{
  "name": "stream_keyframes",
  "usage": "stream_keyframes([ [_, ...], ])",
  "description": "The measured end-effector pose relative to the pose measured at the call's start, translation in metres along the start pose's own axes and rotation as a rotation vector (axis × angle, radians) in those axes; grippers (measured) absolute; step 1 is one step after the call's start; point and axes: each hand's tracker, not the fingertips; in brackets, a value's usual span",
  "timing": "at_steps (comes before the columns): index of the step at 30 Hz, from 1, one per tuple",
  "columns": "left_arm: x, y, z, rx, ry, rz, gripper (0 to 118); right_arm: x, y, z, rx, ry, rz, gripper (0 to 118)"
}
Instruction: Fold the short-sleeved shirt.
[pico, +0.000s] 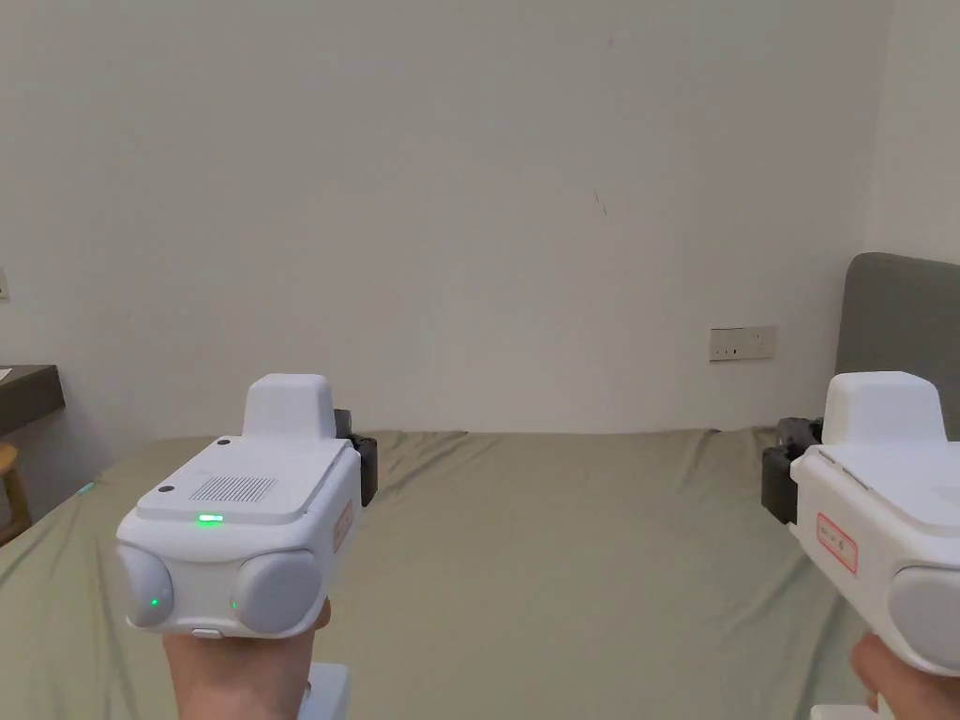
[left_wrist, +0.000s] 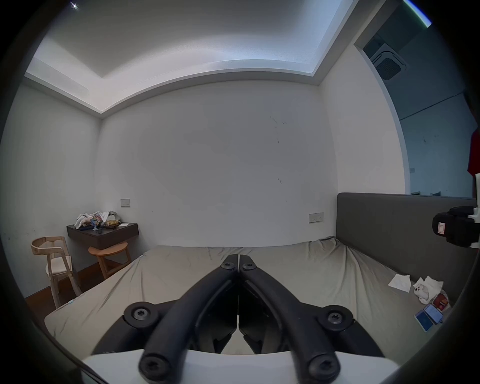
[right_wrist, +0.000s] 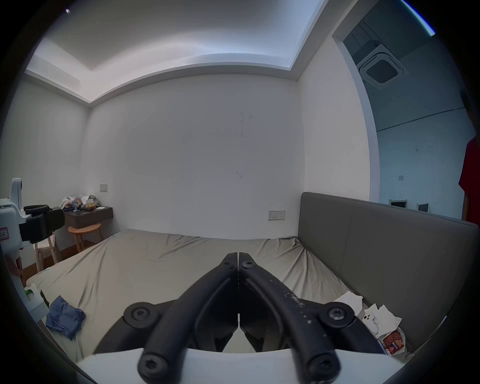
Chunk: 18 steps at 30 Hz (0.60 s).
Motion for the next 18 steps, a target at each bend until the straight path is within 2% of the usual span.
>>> stream_keyframes([
  [10, 0.002, 0.0016, 0.0035, 0.013, 0.014, -0.005, 0, 0.0057, 0.0018, 0.0021, 0.006, -0.01, -0.014, 0],
  [14, 0.0006, -0.0013, 0.0061, 0.013, -0.002, -0.001, 0, 0.0063, -0.0015, 0.0019, -0.001, -0.024, 0.011, 0],
  [18, 0.0002, -0.0008, 0.0031, -0.002, 0.002, 0.004, 0, 0.0086, -0.0032, -0.0011, -0.015, -0.015, -0.013, 0],
])
